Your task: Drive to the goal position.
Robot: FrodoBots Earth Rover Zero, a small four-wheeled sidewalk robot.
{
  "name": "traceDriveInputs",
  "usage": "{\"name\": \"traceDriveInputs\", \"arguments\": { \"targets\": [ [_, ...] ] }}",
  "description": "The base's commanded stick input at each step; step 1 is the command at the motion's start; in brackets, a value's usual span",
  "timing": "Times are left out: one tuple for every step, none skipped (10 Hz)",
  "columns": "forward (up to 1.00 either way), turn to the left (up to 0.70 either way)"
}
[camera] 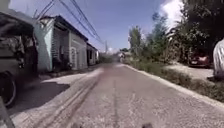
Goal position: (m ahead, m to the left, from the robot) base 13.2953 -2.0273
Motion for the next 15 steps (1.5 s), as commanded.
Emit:
{"name": "traceDriveInputs", "arguments": {
  "targets": [
    [1.00, 0.00],
    [1.00, 0.00],
    [1.00, 0.00],
    [1.00, 0.00],
    [1.00, 0.00],
    [1.00, 0.00],
    [1.00, 0.00],
    [1.00, 0.00],
    [0.99, 0.00],
    [0.99, 0.00],
    [0.99, 0.00],
    [0.99, 0.00],
    [0.99, 0.00],
    [0.99, 0.00],
    [0.99, 0.00]
  ]
}}
